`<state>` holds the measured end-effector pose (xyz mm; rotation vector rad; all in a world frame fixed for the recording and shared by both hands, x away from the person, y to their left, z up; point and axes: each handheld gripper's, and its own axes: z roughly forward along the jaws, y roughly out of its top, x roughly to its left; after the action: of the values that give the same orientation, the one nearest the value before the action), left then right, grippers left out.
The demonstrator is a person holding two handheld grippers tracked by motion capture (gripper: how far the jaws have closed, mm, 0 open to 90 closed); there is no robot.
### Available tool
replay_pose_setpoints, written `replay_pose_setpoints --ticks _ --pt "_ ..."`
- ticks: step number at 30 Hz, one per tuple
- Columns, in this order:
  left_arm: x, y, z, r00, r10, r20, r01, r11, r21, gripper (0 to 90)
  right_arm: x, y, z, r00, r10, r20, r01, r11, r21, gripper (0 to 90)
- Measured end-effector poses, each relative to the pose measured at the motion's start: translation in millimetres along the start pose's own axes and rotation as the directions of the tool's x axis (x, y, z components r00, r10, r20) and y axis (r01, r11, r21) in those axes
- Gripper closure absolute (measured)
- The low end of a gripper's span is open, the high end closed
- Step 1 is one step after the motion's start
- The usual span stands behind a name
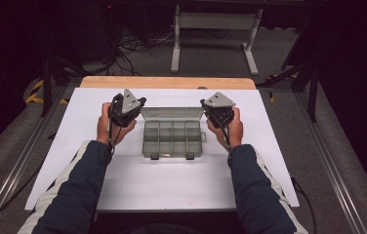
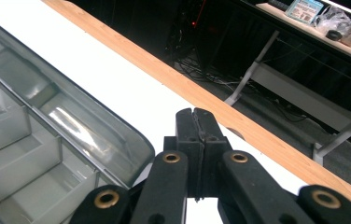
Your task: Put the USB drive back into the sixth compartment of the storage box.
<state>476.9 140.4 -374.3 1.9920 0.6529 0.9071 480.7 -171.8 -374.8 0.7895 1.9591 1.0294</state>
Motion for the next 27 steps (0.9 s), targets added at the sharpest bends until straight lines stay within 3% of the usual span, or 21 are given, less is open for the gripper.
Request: replay_pose_setpoints --ticks 19,27 --pt "-7.4 -4.5 -6.1 0.9999 0.000 0.010 0.000 1.0000 0.000 89.3 8.1 -6.8 -7.9 0.9999 0.009 0.005 -0.009 1.000 0.009 90.0" --pt "-12.5 -4.1 -11.7 0.9994 0.027 0.020 -0.027 0.9996 -0.003 89.0 12.4 -8.4 -12.4 1.0000 -0.008 0.005 0.008 1.000 0.011 90.0"
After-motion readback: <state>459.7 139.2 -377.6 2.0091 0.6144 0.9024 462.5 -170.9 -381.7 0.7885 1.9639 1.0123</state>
